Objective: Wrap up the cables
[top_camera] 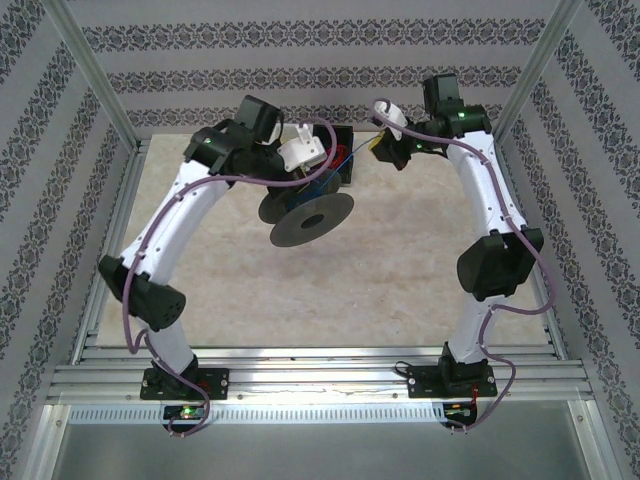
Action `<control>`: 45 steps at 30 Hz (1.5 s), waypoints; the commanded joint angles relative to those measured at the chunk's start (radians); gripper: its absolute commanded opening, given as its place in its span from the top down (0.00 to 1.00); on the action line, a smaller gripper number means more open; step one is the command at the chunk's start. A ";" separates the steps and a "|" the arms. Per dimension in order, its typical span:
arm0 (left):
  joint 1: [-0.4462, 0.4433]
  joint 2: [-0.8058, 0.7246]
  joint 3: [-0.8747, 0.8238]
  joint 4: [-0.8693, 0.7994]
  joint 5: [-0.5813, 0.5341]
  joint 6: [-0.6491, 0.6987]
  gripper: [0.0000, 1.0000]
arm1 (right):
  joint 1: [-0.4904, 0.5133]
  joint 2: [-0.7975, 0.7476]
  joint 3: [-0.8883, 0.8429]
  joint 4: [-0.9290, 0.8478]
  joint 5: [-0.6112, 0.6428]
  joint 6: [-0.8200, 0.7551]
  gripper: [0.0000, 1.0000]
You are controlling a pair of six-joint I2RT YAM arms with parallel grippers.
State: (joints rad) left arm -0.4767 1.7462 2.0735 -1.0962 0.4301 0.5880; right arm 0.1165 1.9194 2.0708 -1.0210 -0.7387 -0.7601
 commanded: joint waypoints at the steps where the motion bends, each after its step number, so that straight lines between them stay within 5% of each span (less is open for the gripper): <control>1: 0.026 -0.079 -0.023 0.022 0.162 0.081 1.00 | -0.040 -0.004 -0.109 0.056 -0.152 -0.028 1.00; 8: 0.115 -0.167 -0.089 0.245 0.407 -0.030 1.00 | -0.031 -0.129 -0.509 0.282 -0.249 -0.028 1.00; 12: 0.170 -0.200 -0.181 0.554 0.555 -0.269 1.00 | -0.001 -0.181 -0.643 0.381 -0.210 0.035 1.00; 19: 0.174 -0.150 -0.209 0.873 0.496 -0.588 1.00 | 0.138 -0.289 -0.853 0.717 0.002 0.282 1.00; 29: 0.175 -0.169 -0.256 0.970 0.348 -0.677 1.00 | 0.206 -0.413 -1.045 1.175 0.392 0.688 1.00; 36: 0.188 -0.215 -0.333 1.036 0.311 -0.706 1.00 | 0.132 -0.420 -1.050 1.305 0.245 0.885 1.00; 45: 0.207 -0.227 -0.382 1.143 0.218 -0.785 1.00 | 0.165 -0.403 -1.012 1.239 0.293 0.915 1.00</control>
State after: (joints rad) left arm -0.2897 1.5734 1.6871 -0.1318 0.6941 -0.1207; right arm 0.2584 1.5230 1.0260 0.2443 -0.4671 0.1486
